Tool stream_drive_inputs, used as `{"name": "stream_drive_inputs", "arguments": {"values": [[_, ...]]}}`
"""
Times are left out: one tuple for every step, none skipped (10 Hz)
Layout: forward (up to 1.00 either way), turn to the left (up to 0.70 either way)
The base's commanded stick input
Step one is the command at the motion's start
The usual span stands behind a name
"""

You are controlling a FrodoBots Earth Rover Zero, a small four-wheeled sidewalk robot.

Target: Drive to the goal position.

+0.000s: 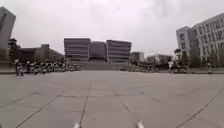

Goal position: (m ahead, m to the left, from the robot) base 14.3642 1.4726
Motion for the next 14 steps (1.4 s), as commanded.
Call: {"name": "stream_drive_inputs", "arguments": {"values": [[0.85,0.00],[0.85,0.00],[0.85,0.00],[0.85,0.00],[0.85,0.00],[0.85,0.00],[0.85,0.00],[0.85,0.00],[0.85,0.00],[0.85,0.00],[0.85,0.00],[0.85,0.00],[0.85,0.00],[0.85,0.00]]}}
